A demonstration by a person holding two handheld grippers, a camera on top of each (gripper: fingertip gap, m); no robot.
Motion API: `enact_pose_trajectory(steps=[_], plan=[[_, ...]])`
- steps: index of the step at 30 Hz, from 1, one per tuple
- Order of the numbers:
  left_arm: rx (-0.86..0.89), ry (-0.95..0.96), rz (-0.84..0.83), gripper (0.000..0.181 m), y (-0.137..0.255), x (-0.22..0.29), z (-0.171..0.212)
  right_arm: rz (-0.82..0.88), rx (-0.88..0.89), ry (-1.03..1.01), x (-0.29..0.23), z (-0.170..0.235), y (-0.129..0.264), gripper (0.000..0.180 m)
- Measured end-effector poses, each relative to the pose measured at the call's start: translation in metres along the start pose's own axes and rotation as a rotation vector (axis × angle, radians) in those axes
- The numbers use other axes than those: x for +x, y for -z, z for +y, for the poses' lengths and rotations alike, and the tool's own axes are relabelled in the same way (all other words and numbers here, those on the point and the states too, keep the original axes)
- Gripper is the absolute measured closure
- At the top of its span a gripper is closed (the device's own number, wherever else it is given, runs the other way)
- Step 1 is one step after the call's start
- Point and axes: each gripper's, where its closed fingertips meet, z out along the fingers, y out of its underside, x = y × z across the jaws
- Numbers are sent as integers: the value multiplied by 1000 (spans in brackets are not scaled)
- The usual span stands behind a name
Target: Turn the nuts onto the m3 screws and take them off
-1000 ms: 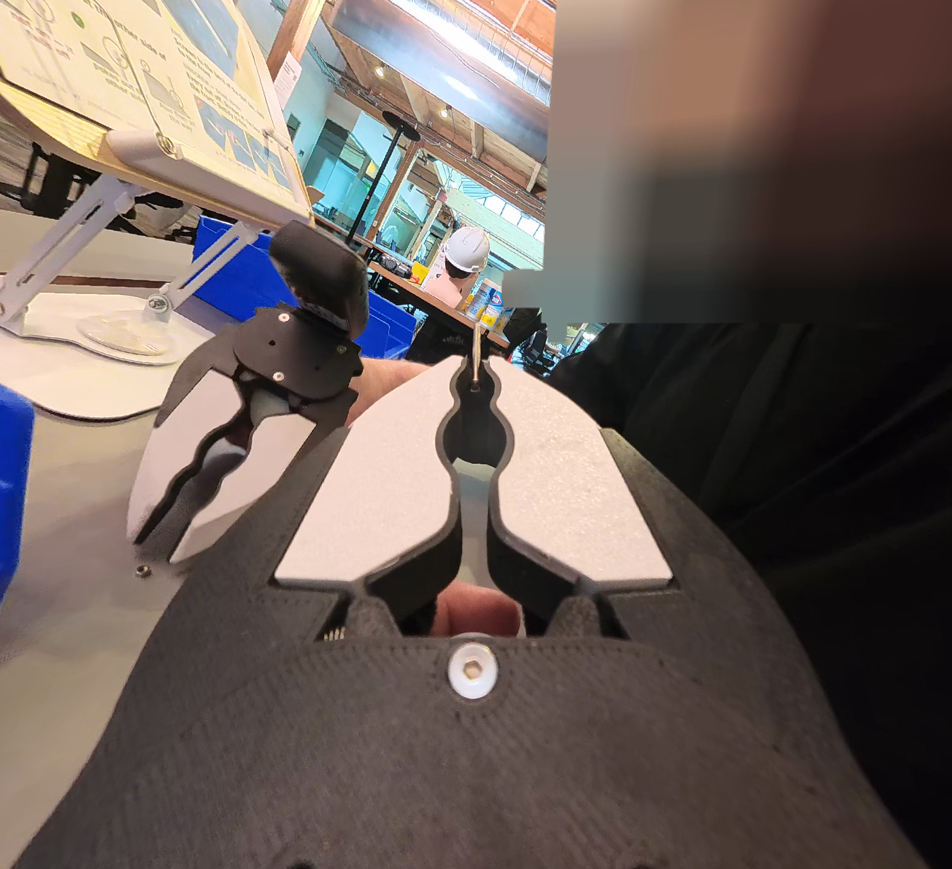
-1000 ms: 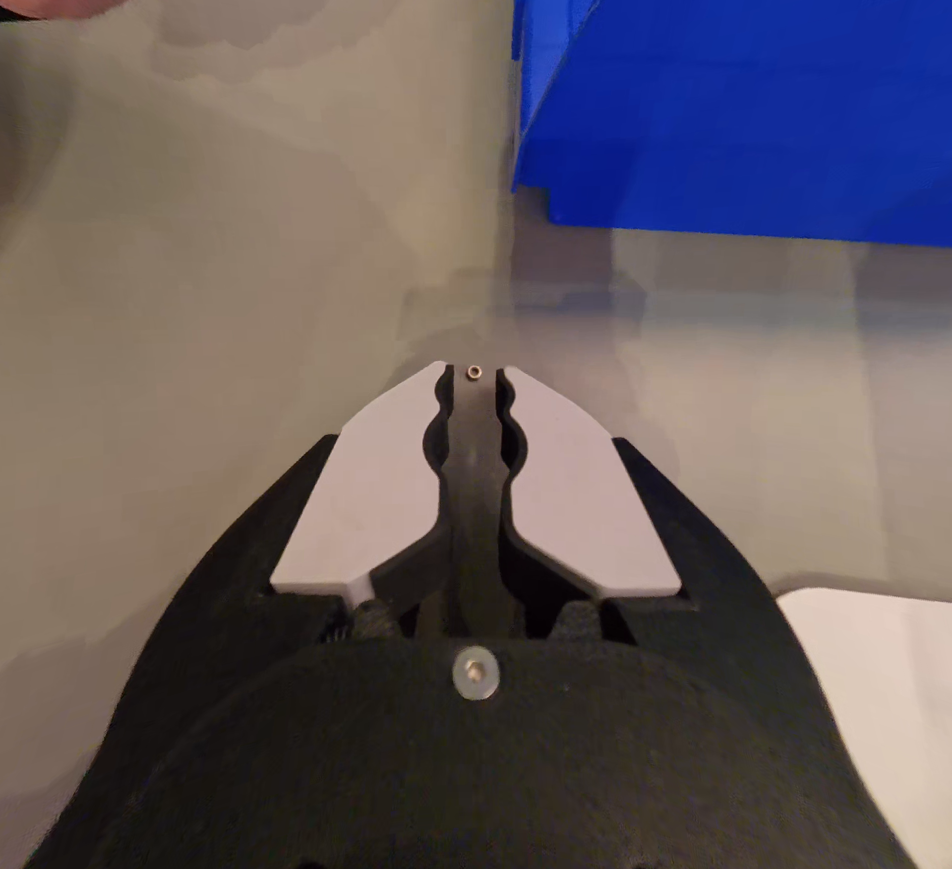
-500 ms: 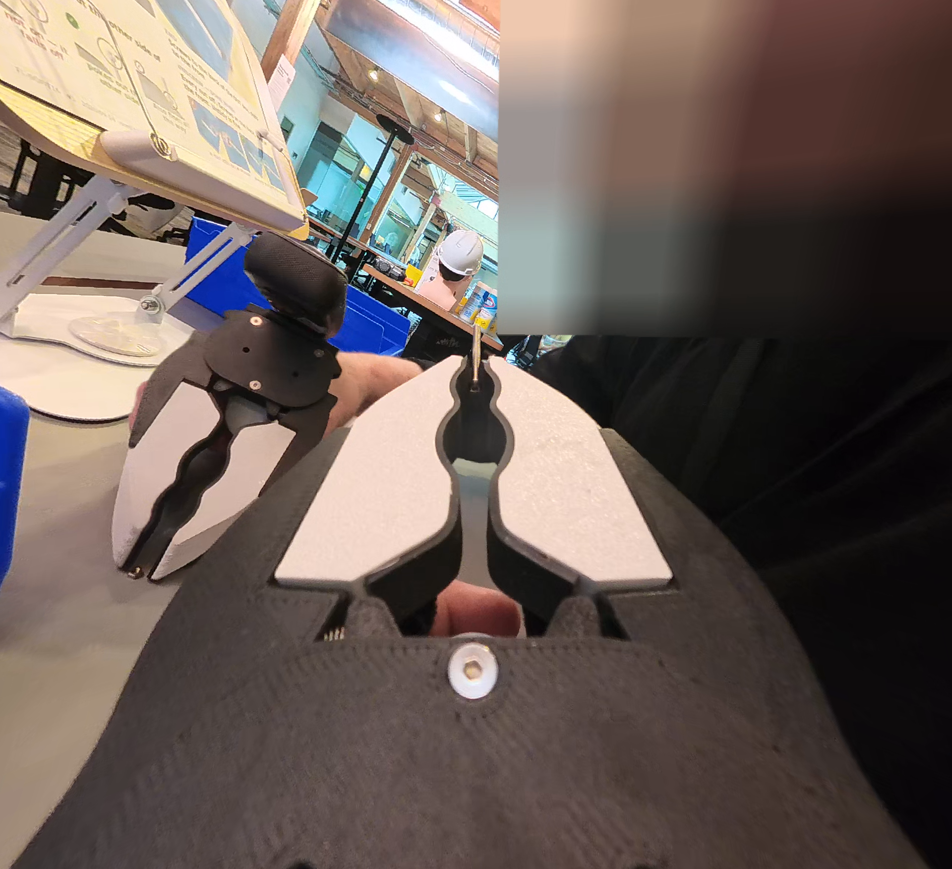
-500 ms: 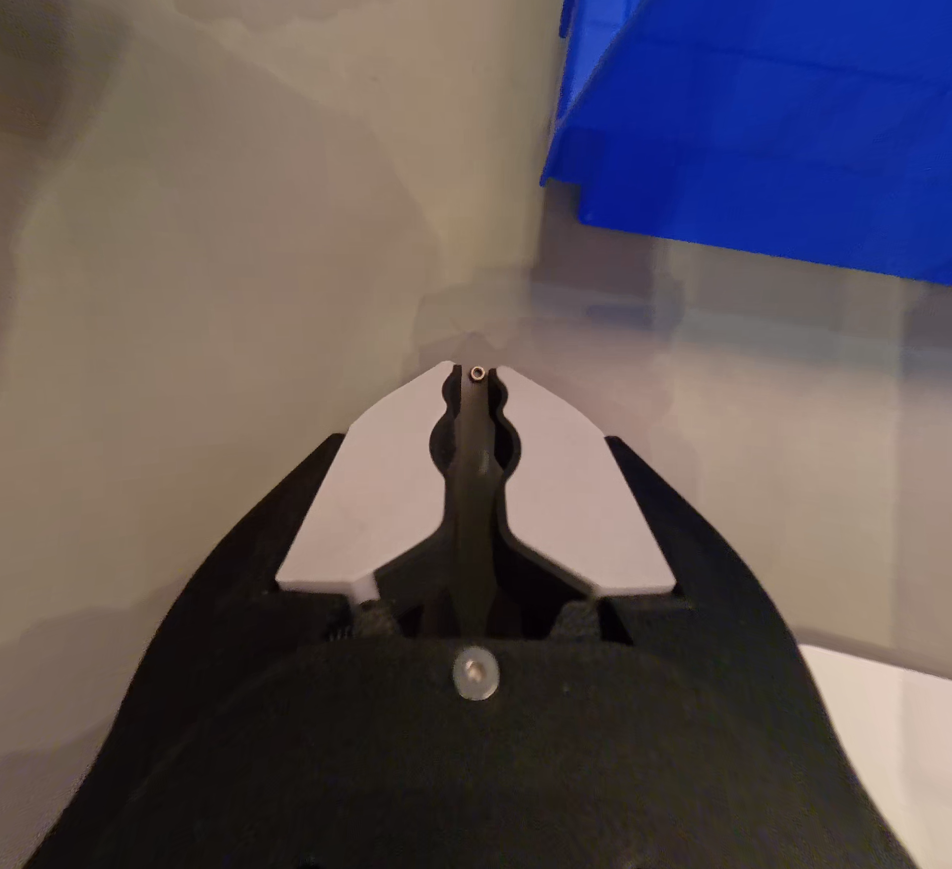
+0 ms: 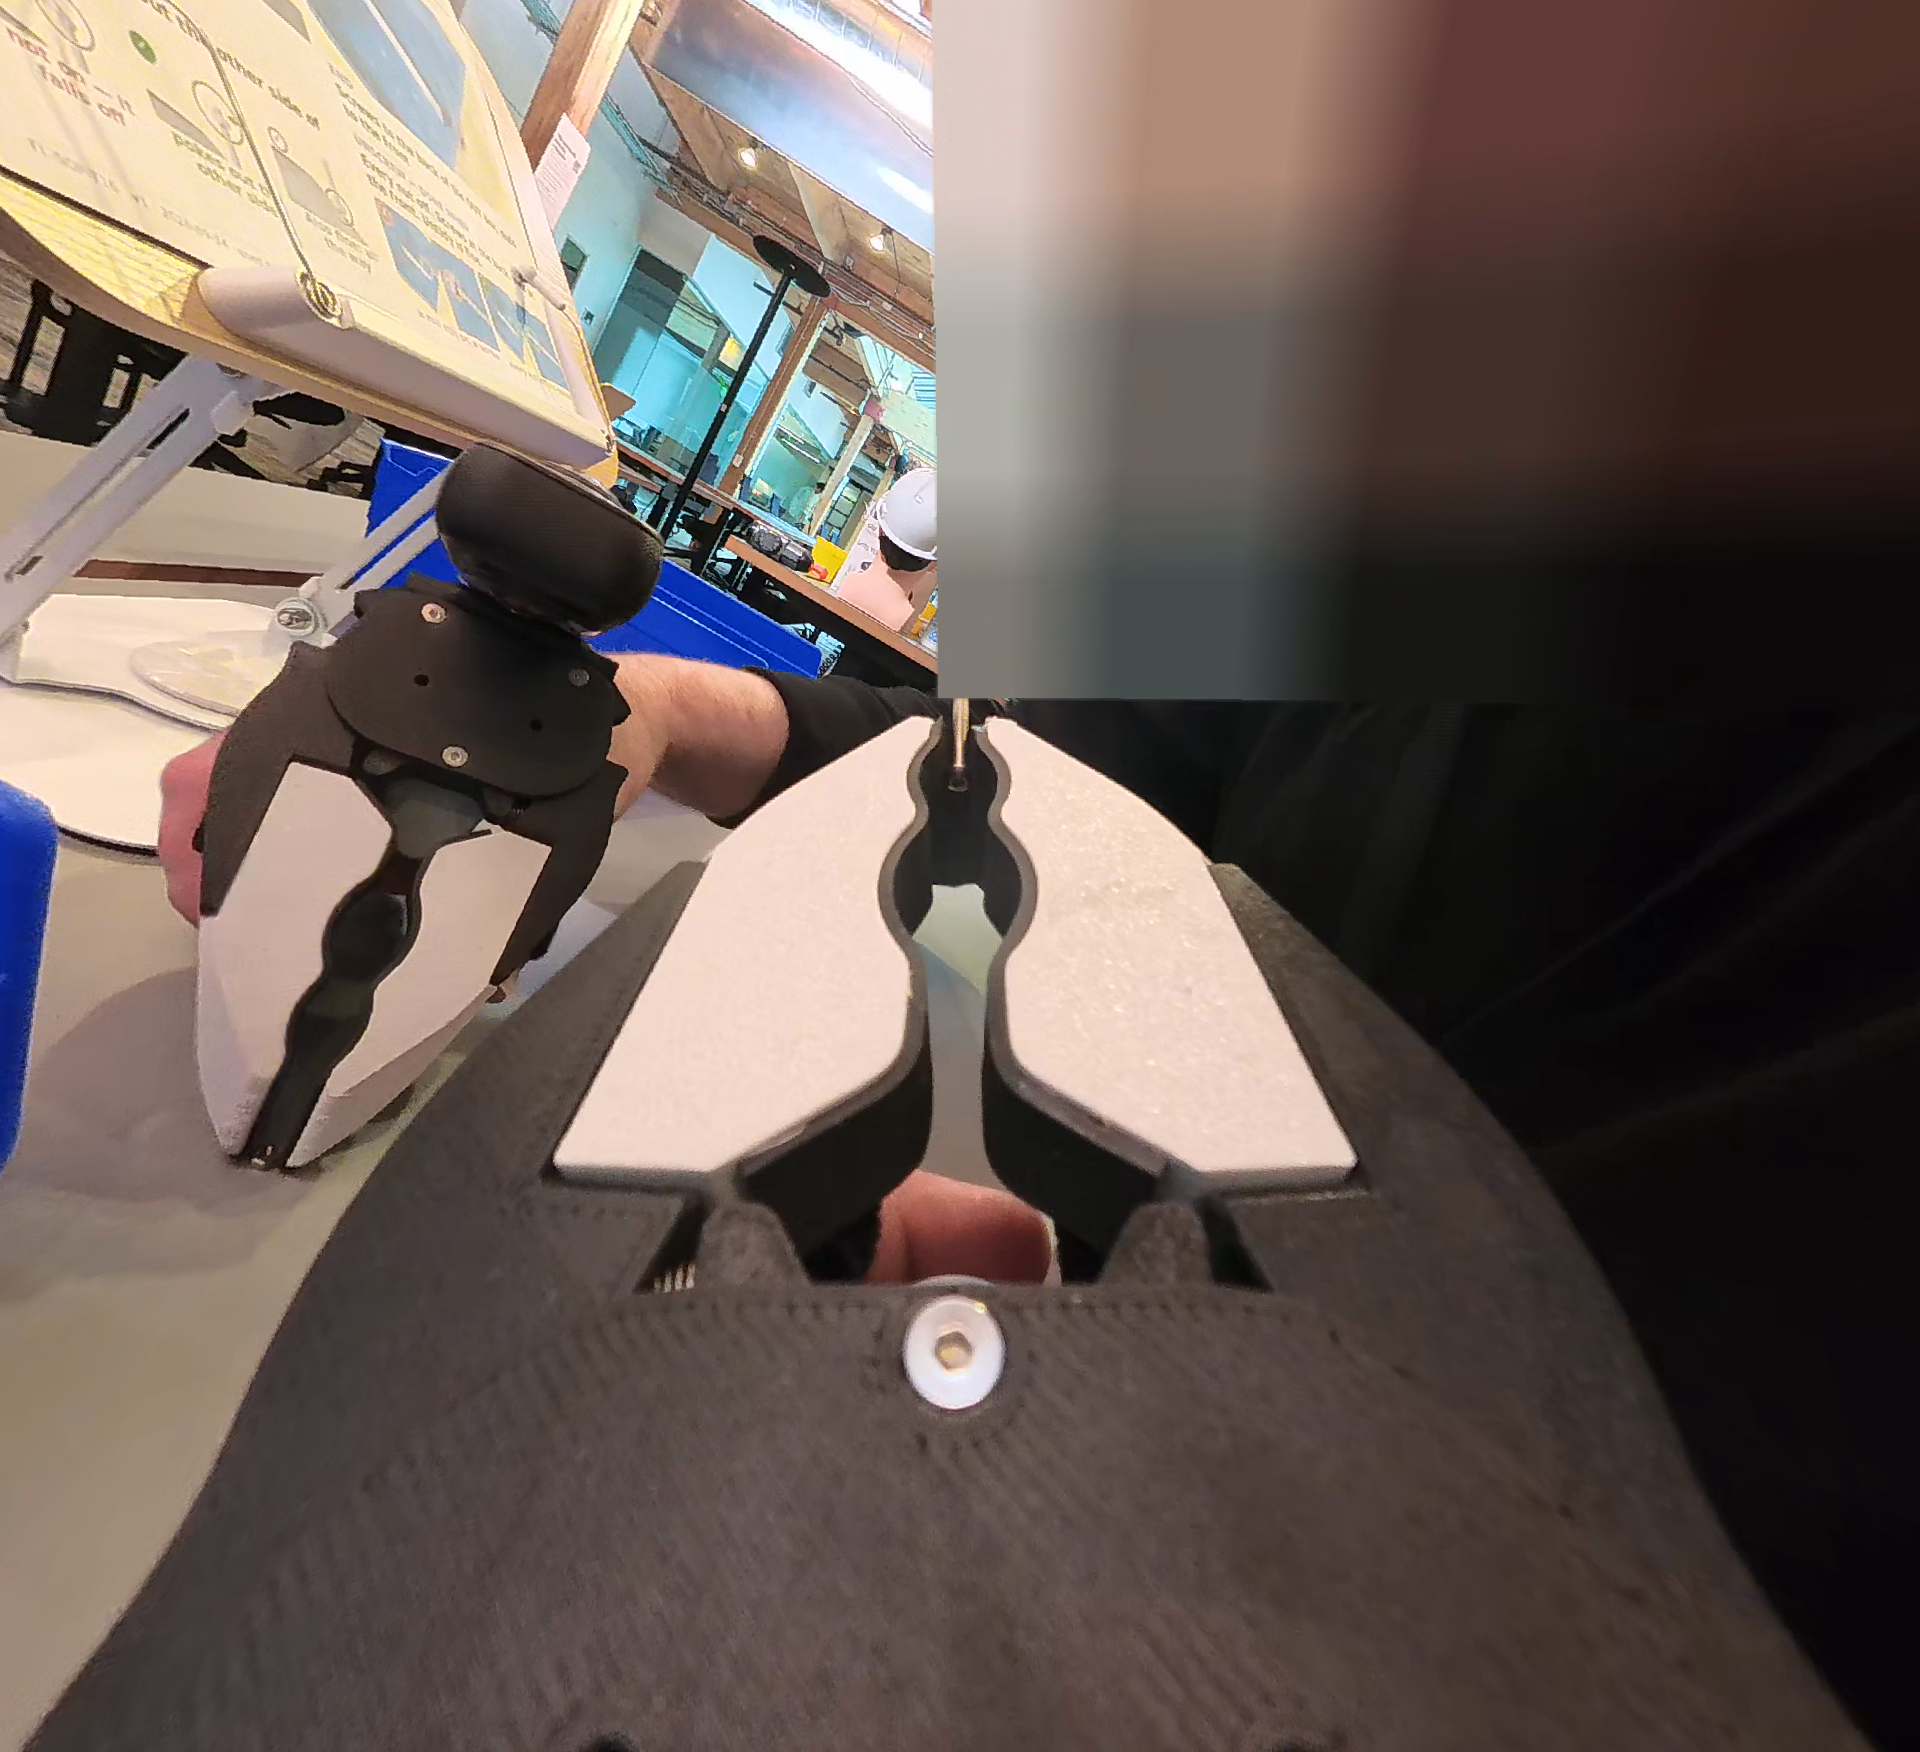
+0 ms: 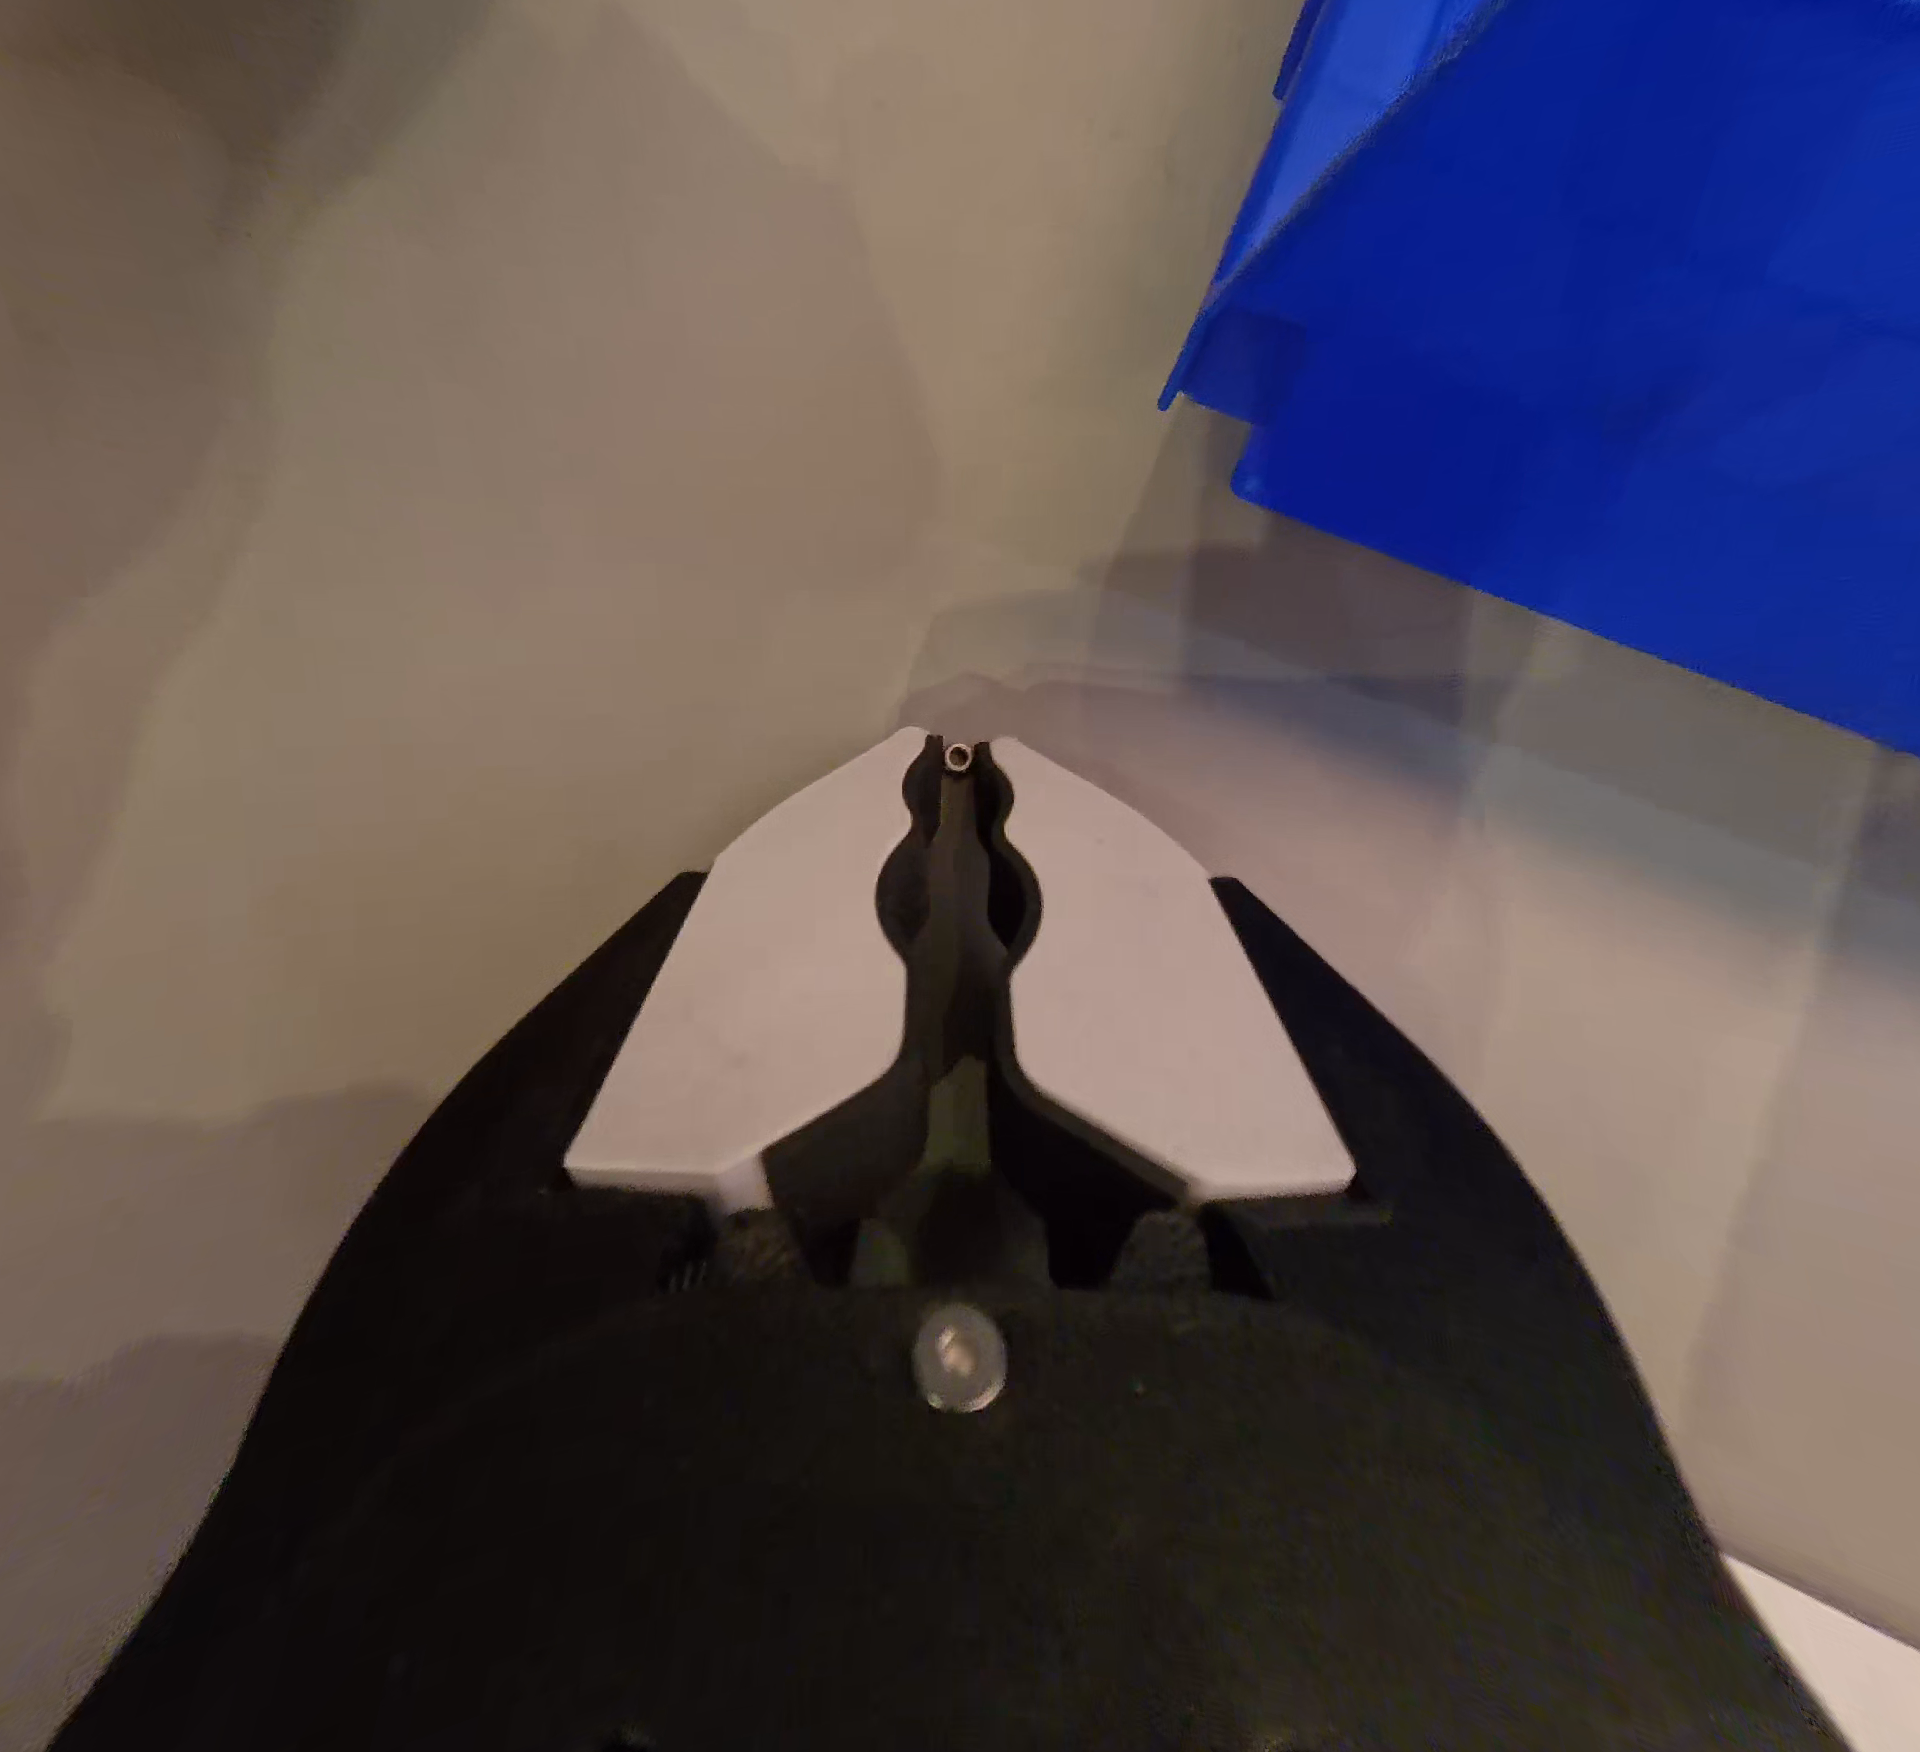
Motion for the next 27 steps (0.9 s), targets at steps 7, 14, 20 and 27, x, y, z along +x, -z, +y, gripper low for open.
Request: enact_pose_trajectory(steps=[7, 14, 20, 27], plan=[[4, 2, 0, 178, 1, 0, -1, 8, -23, 1, 0, 0, 0, 174], [5, 6, -8, 178, 2, -3, 0, 28, 2, -20, -2, 0, 0, 174], [6, 19, -16, 178, 2, -7, 2, 42, 45, -40, -8, -1, 3, 175], [9, 40, -33, 178, 2, -15, 6, 66, 125, -60, -14, -12, 20, 175]])
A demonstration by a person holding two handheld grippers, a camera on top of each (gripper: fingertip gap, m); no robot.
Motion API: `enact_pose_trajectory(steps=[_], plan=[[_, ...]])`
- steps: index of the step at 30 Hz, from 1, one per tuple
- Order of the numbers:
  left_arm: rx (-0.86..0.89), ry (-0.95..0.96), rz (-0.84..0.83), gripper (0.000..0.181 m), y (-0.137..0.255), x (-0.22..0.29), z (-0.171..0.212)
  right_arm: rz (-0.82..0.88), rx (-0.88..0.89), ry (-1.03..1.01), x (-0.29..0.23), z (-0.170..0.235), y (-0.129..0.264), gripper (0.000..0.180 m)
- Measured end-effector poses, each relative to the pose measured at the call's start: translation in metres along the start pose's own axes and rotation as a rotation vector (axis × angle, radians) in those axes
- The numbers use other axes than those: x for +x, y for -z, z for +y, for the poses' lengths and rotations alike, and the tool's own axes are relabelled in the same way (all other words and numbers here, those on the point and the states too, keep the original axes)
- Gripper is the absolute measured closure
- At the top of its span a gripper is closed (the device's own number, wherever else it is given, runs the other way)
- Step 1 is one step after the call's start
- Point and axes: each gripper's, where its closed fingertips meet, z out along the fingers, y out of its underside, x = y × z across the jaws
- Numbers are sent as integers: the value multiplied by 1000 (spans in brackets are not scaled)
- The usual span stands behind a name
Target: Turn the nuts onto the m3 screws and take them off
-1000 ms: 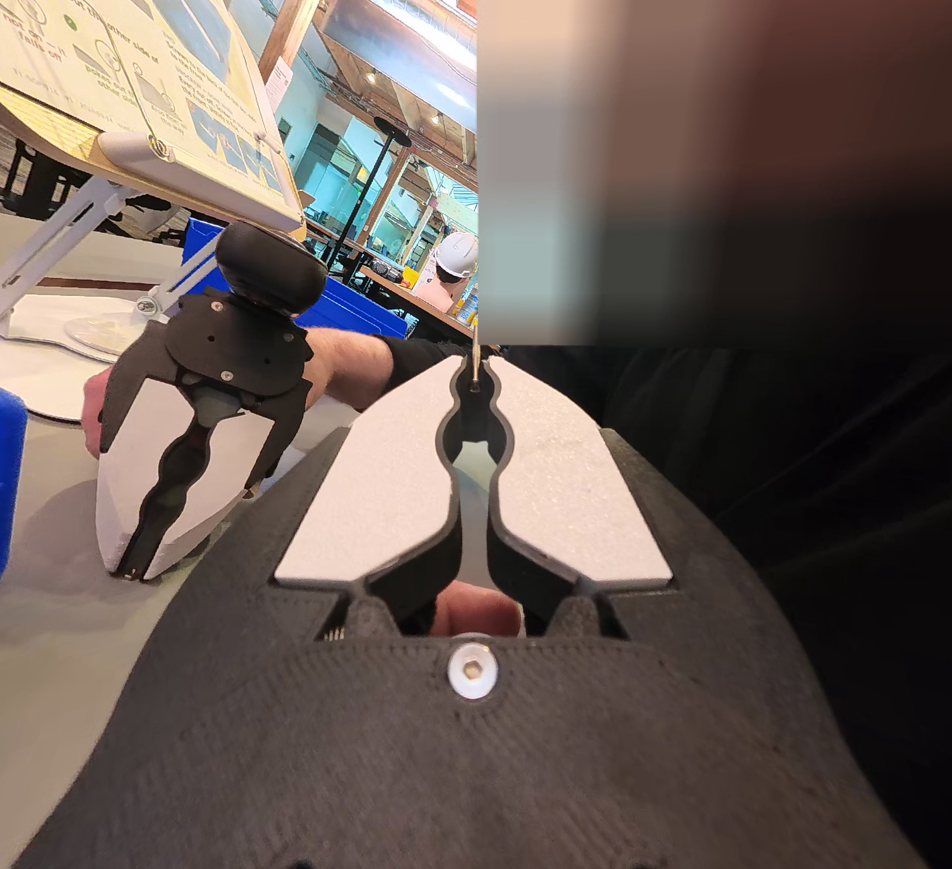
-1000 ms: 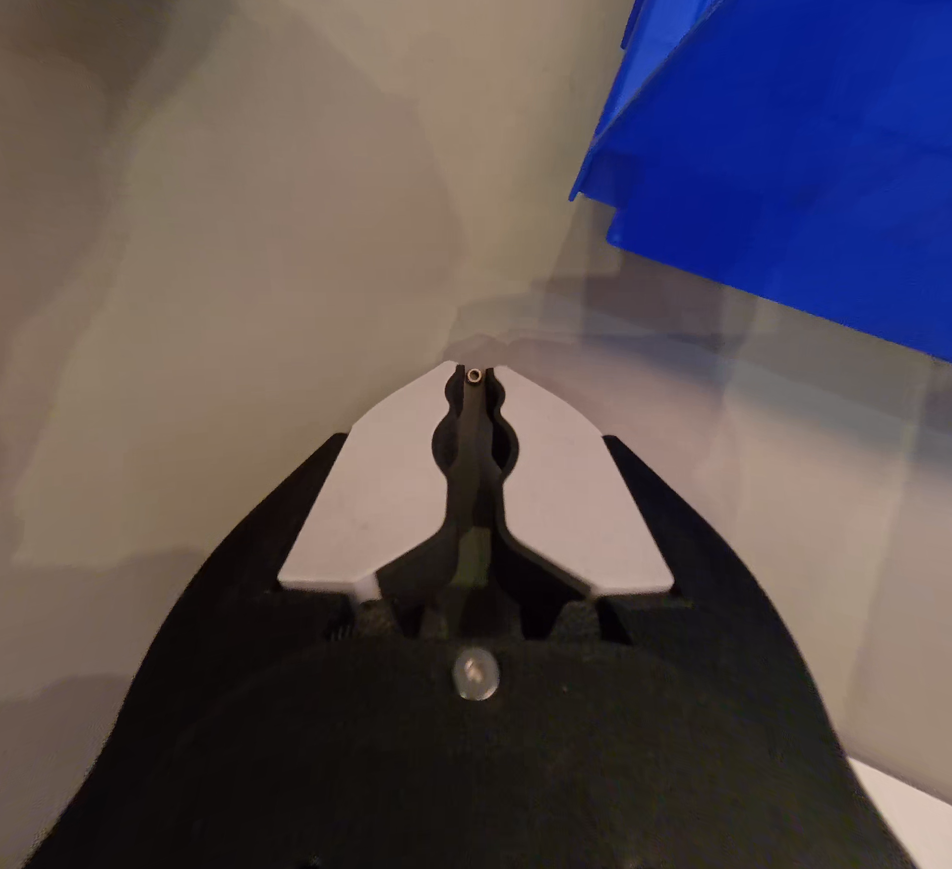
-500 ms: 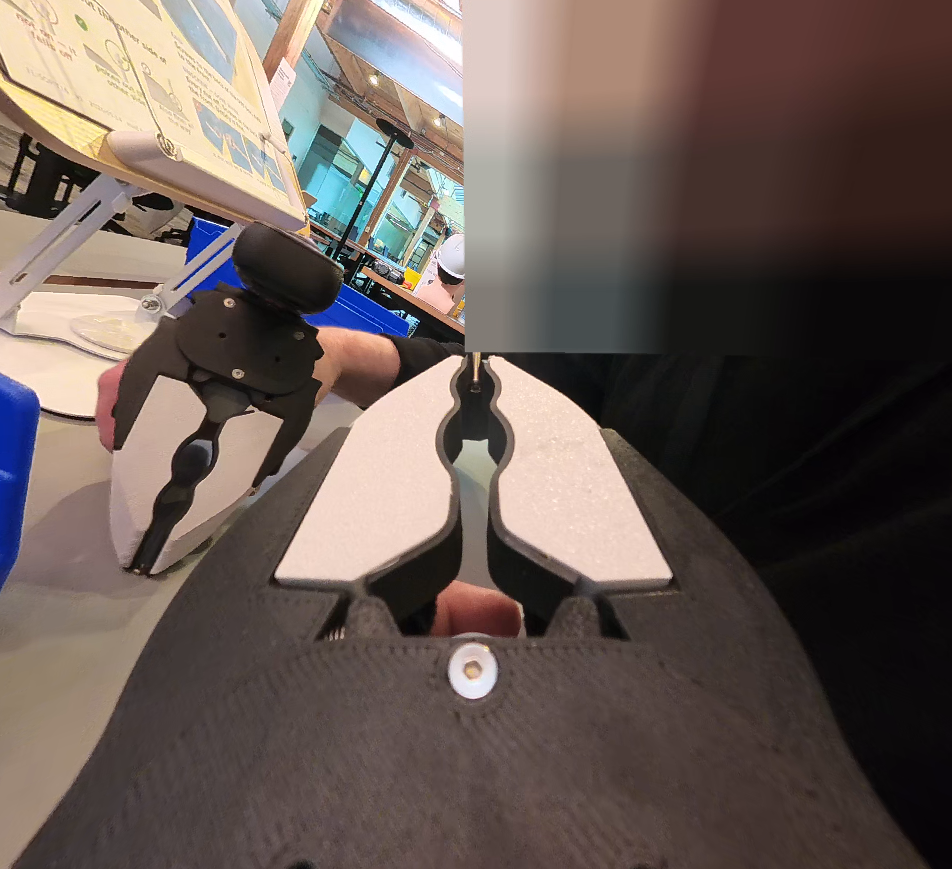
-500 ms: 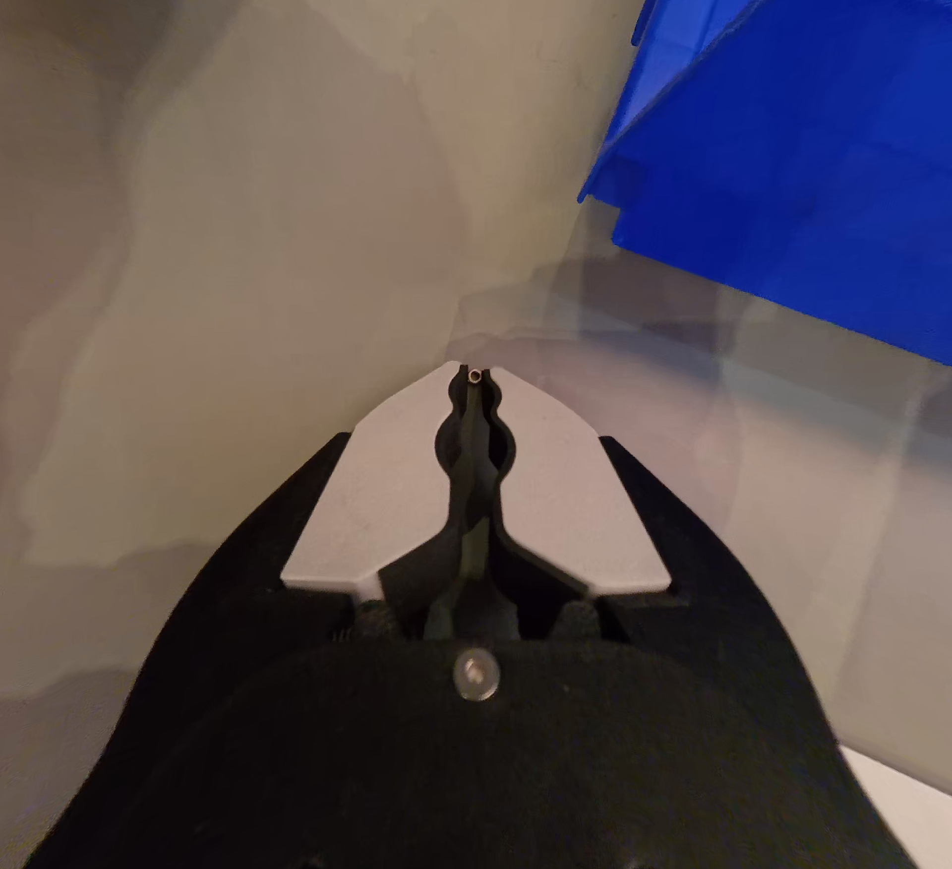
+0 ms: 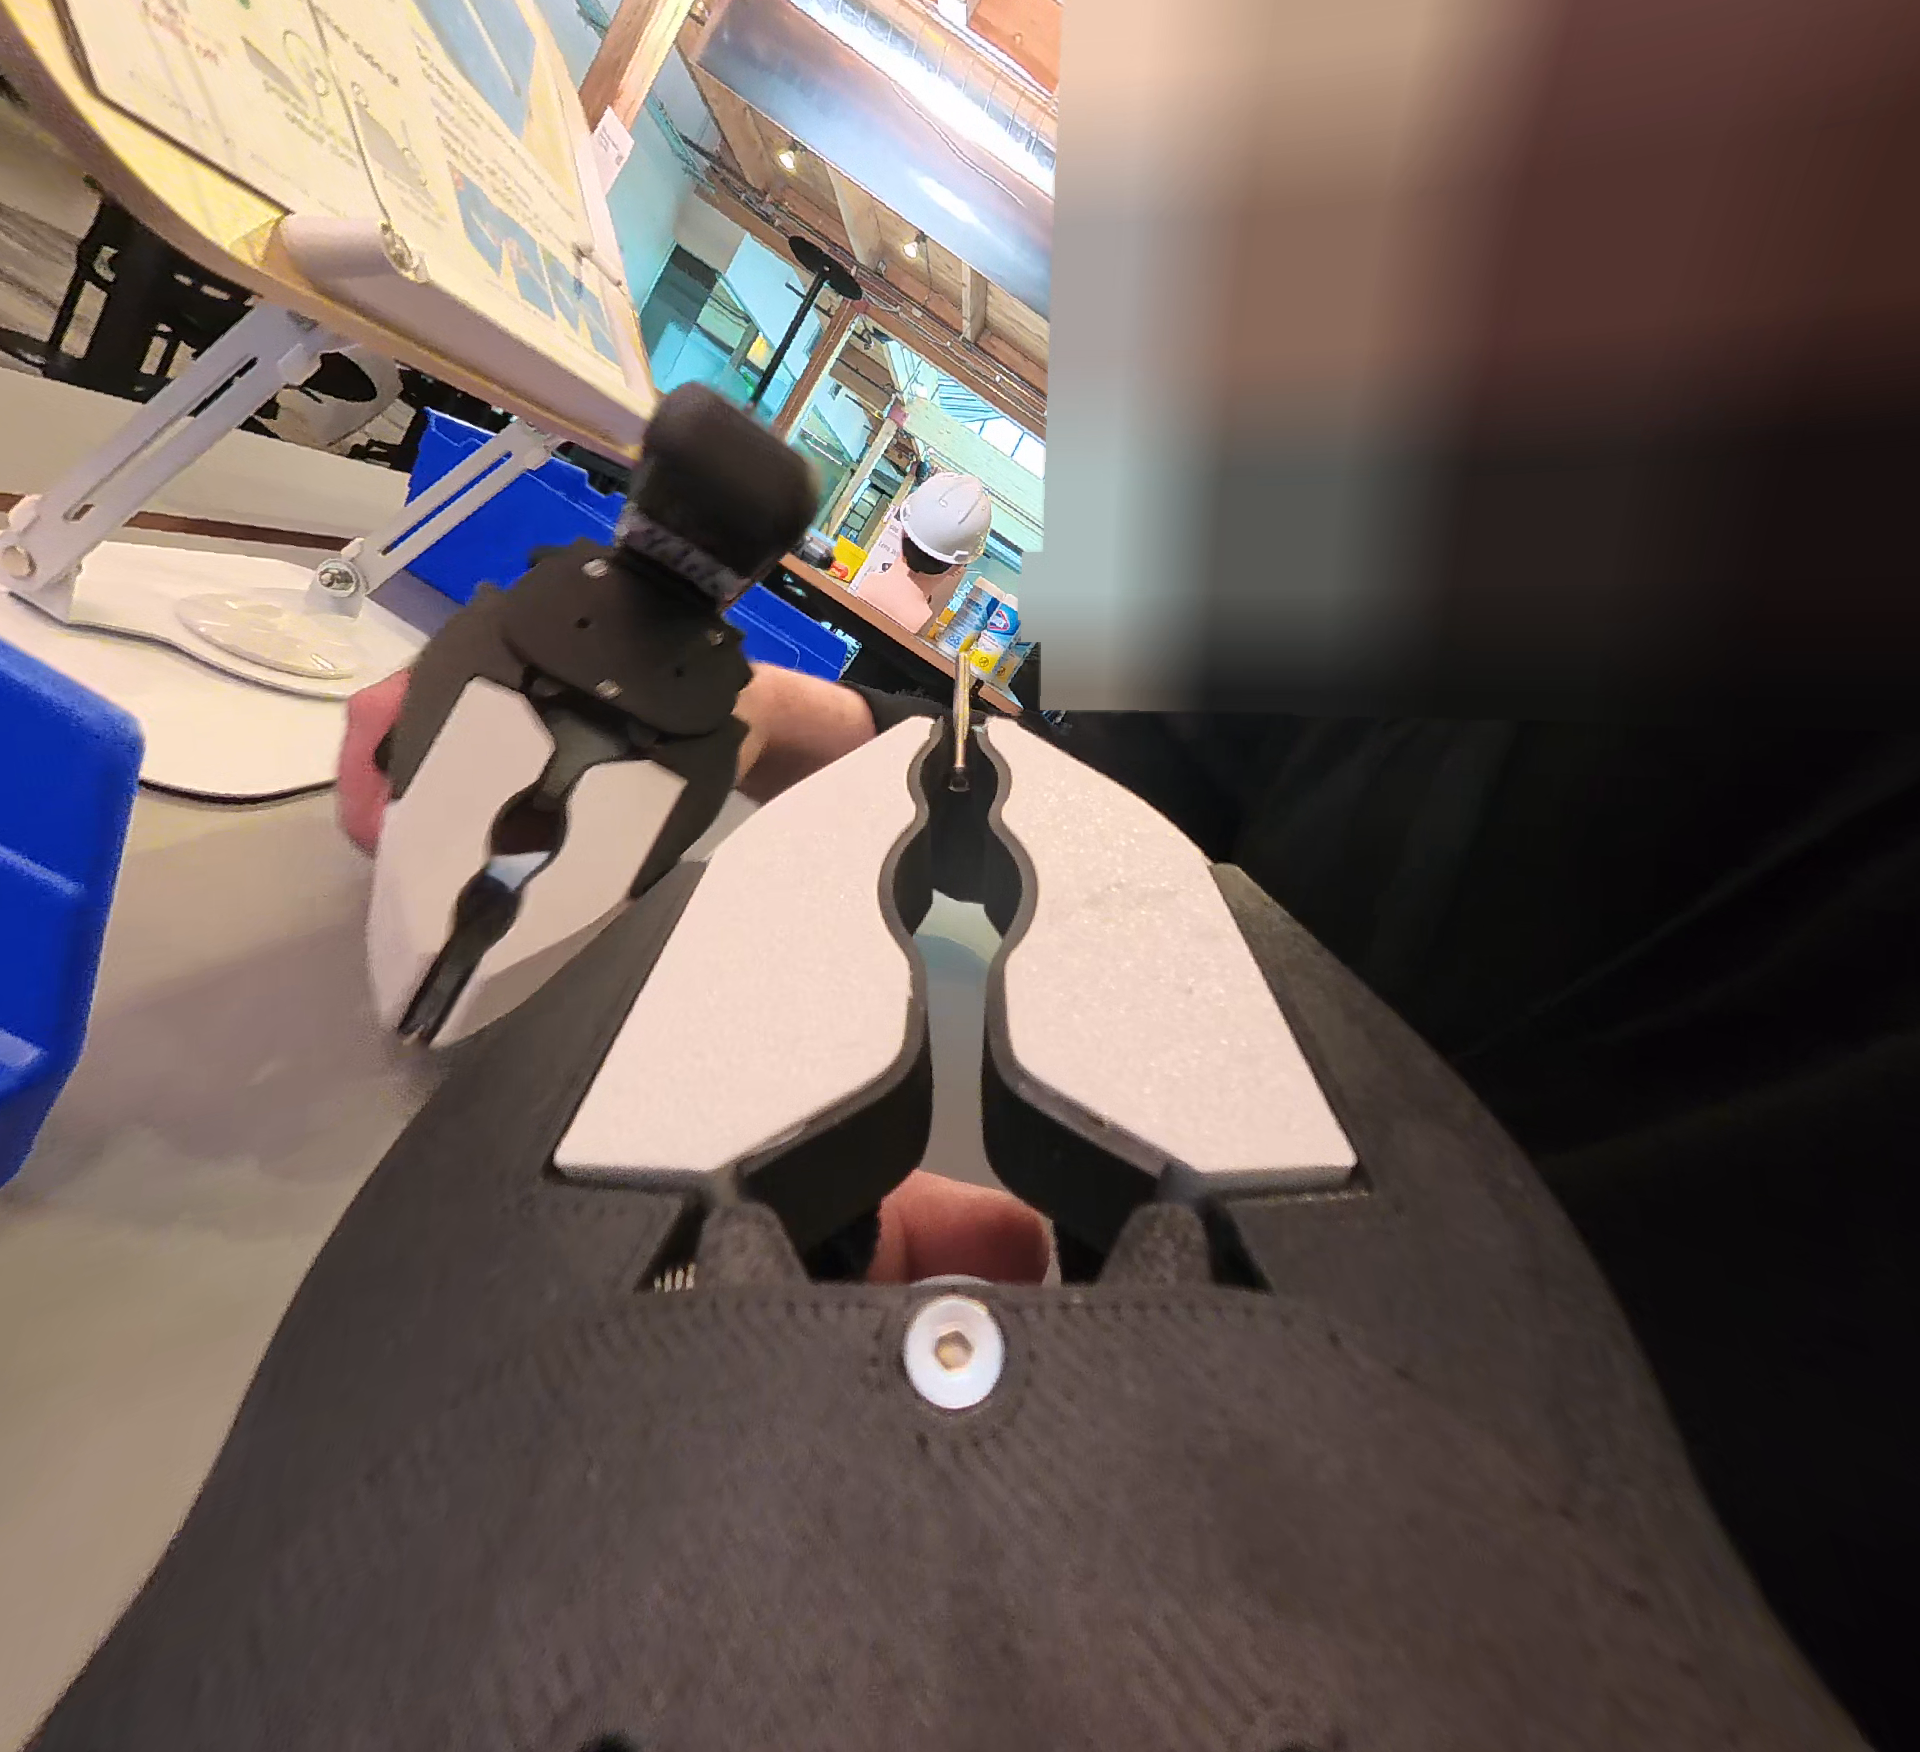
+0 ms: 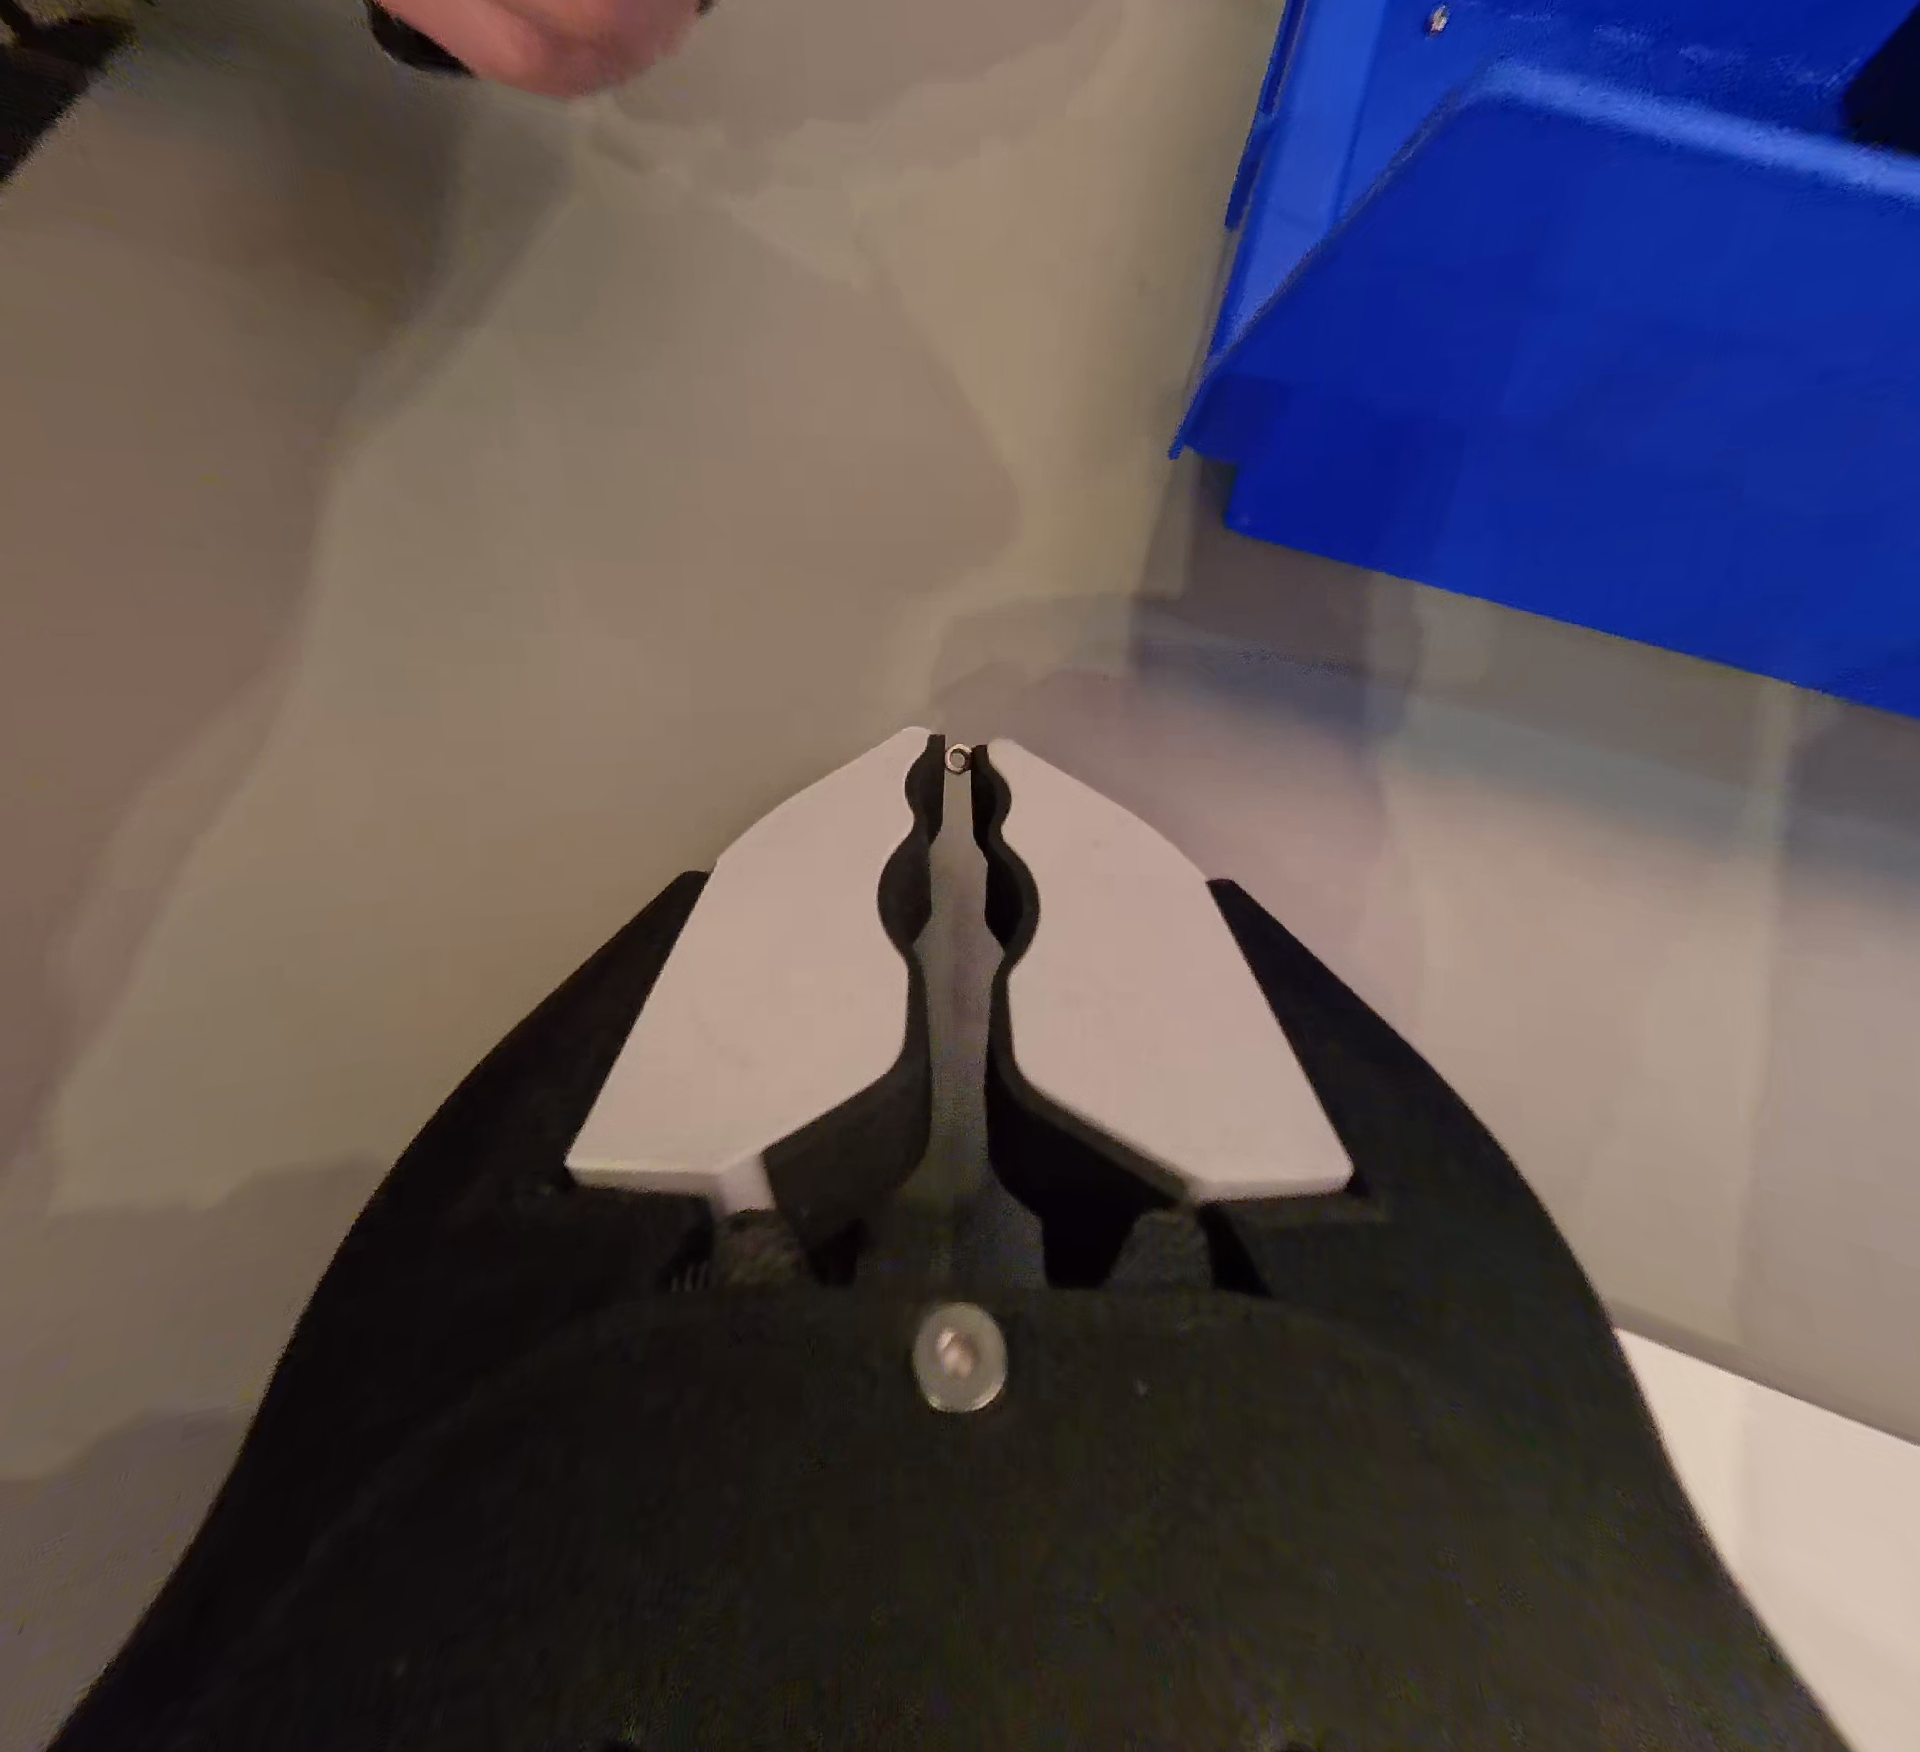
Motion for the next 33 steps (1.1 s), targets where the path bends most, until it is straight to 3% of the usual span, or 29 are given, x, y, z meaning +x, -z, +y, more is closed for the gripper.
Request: enact_pose_trajectory(steps=[17, 33], plan=[[125, 114, 74, 178, -9, -1, -3, 29, 405, 61, -35, -117, 86, 175], [202, 180, 147, 177, -16, 6, -7, 44, 531, 86, -49, -147, 96, 175]])
